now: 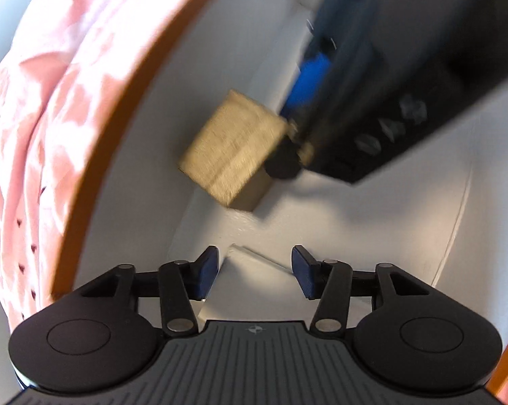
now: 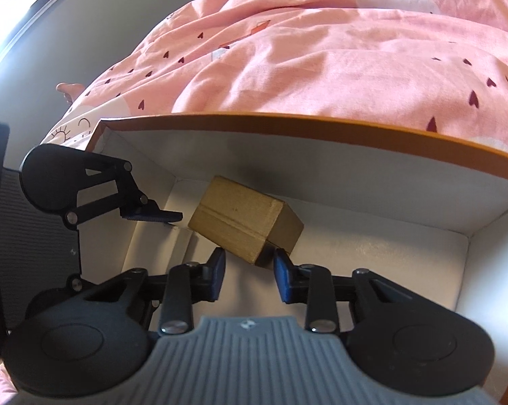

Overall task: Organize objects
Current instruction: 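Grasp the gold box again with the right gripper and push it into the box corner, then grasp the pink backpack with the right gripper while the left gripper reaches the pink wallet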

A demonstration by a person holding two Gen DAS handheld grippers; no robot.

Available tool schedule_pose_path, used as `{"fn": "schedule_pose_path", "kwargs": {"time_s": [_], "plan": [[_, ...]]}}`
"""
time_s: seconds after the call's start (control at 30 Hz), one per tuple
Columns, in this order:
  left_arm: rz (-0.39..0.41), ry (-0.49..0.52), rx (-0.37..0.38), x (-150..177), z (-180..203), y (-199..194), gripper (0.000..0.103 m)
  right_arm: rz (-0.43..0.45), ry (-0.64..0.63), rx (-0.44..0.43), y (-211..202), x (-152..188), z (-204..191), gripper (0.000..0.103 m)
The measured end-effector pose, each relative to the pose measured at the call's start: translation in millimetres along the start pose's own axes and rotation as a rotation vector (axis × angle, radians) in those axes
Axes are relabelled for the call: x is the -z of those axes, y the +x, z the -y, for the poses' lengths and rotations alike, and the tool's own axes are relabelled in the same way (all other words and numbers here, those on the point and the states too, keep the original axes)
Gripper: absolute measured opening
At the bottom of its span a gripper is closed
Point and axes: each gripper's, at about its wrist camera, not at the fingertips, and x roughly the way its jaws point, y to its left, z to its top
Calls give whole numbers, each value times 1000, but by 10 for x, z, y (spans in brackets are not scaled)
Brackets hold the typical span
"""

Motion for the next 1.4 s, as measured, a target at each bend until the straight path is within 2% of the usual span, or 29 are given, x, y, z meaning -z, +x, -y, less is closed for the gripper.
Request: {"fn": "schedule_pose_path", "kwargs": {"time_s": [0.1, 0.17, 0.37, 0.5, 0.67, 0.9, 1.1, 1.27, 1.3, 1.4], "plan": [[26, -71, 23, 38, -146, -132, 58, 9, -26, -6, 49, -26, -49, 29], [10, -102, 28, 51, -213, -178, 52, 17, -57, 0, 84, -46, -103, 25], [5, -175, 32, 55, -354, -244, 44, 34, -153, 10, 204, -98, -308, 23], [-12, -191, 39, 67, -391, -234, 43, 34, -209, -10, 296, -127, -438, 20], [-5, -210, 61, 86, -423, -255, 42, 40, -268, -43, 388, -158, -579, 10], [28, -271, 83, 73, -504, -284, 42, 38, -270, -46, 366, -166, -629, 6], [142, -343, 78, 124, -422, -609, 42, 57, -241, 14, -59, -16, -613, 6], [270, -446, 102, 298, -221, -1031, 42, 135, -203, 51, -600, 275, -630, 7], [293, -467, 111, 335, 56, -1168, 42, 149, -196, 60, -703, 353, -640, 8], [352, -518, 154, 463, 289, -1353, 42, 184, -163, 73, -993, 629, -652, 10]]}}
